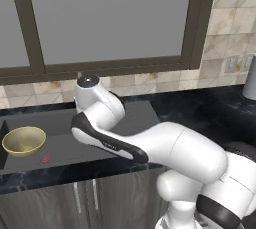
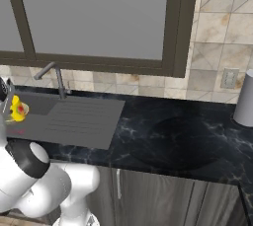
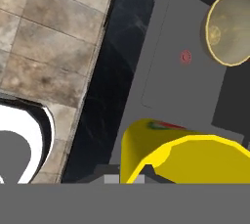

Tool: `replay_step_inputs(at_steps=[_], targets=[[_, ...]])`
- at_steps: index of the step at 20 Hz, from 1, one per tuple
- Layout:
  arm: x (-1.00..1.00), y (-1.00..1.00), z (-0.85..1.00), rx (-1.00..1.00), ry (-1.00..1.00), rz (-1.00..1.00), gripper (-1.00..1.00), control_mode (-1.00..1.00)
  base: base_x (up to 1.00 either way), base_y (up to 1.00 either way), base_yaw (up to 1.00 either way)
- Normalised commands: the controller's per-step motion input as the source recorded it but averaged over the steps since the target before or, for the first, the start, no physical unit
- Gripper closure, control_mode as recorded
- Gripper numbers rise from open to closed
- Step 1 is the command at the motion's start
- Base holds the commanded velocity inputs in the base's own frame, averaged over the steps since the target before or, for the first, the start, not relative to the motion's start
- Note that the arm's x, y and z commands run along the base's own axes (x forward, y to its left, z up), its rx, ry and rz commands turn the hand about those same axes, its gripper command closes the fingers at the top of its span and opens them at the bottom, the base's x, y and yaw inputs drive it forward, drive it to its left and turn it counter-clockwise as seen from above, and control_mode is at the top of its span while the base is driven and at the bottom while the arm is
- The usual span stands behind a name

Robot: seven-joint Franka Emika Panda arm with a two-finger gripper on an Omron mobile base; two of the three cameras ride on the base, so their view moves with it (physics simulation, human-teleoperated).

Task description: Remove the bell pepper and lemon from the sink. Then move the bowl and cup from the counter to the sink for washing.

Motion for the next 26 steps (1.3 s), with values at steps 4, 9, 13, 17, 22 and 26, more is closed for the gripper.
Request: replay_step_inputs(at_steps=[4,9,13,17,22,26], targets=[[0.07,0.47,0.0,0.0,-0.01,-0.03,1.0,-1.0,0.0,0.0,0.0],[0.22,0.43,0.0,0.0,0.0,-0.07,1.0,-1.0,0.0,0.0,0.0],[0.3,0.35,-0.03,0.0,0.0,-0.11,1.0,-1.0,0.0,0.0,0.0],[0.34,0.27,-0.09,0.0,0.0,-0.12,1.0,-1.0,0.0,0.0,0.0],[0.32,0.27,-0.16,0.02,0.01,-0.1,1.0,-1.0,0.0,0.0,0.0],[0.26,0.27,-0.22,0.06,0.05,-0.07,1.0,-1.0,0.0,0.0,0.0]])
